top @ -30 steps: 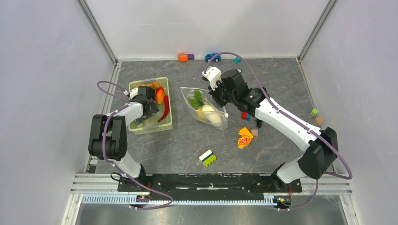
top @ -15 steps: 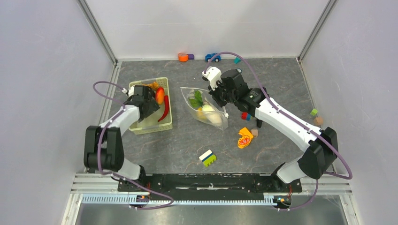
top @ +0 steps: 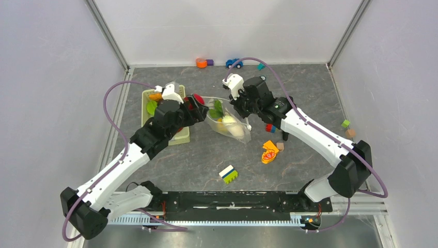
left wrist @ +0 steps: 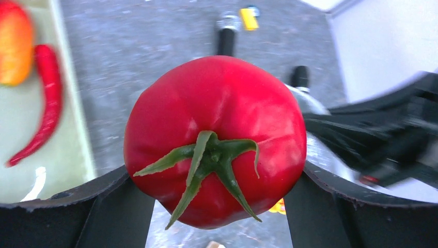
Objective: Place the food in the zip-top bag and seal the zipper
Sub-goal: Place the fake vegetable in the zipper food storage bag.
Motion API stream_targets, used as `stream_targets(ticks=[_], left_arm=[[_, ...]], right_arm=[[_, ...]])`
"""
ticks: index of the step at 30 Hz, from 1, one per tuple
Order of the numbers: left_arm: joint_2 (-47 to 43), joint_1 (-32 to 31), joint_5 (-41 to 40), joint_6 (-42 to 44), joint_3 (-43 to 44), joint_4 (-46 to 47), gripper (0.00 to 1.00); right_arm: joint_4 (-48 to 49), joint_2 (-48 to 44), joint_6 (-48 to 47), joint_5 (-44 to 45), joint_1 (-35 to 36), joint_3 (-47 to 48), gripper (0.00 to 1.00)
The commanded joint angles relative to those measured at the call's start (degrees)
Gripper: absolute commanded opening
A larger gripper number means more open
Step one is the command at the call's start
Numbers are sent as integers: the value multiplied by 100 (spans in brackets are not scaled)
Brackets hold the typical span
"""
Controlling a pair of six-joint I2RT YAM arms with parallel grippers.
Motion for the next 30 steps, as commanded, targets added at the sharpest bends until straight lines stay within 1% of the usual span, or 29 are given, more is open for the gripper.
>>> stream_targets(ticks=[1,4,8,12,17,19,23,24,25,26,28,30], left_arm=[[-9,-586,286,162,502,691,21],[304,-936,240,413,765,858,24],[905,-1106,423,566,1196,857,25],[1366,-1207,356,660,1532,674,29],[1474,-1230,157,702,1529,650,38],[1511,-1230,174,732,1540,641,45],[1591,-1230,106,736,1641,430,48],[1586,-1238,104,748,1638,400,50],[1572,-1239,81,759,1624,377,55],[1540,-1239,41,768,1605,363,63],[1496,-1239,-34,785,1593,329,72],[1458,-1239,-39,792,1577,306,87]], right_arm=[[189,-200,-53,-21,25,-2,0],[194,-203,-34,-1,23,-2,0],[187,-235,-34,-48,31,-18,0],[196,-271,-60,-44,31,-37,0],[207,-302,-69,-62,31,-50,0],[208,-307,-69,-72,29,-61,0],[216,-322,-75,-68,32,-70,0],[216,-337,-73,-68,36,-78,0],[220,-342,-77,-64,31,-88,0],[220,-348,-77,-63,33,-86,0],[230,-351,-70,-54,31,-90,0],[232,-342,-69,-63,29,-86,0]])
